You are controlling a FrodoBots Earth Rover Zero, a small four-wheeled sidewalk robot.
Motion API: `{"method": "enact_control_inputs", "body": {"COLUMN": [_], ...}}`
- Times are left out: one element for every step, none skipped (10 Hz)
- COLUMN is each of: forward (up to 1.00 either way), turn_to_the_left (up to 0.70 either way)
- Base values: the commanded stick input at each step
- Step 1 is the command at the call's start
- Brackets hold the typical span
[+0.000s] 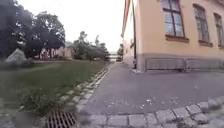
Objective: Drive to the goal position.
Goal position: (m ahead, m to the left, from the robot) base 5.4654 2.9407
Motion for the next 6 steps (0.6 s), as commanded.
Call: {"method": "enact_control_inputs", "body": {"forward": [0.44, 0.44, 0.44, 0.44, 0.44, 0.44], "turn_to_the_left": [0.02, 0.02, 0.02, 0.02, 0.02, 0.02]}}
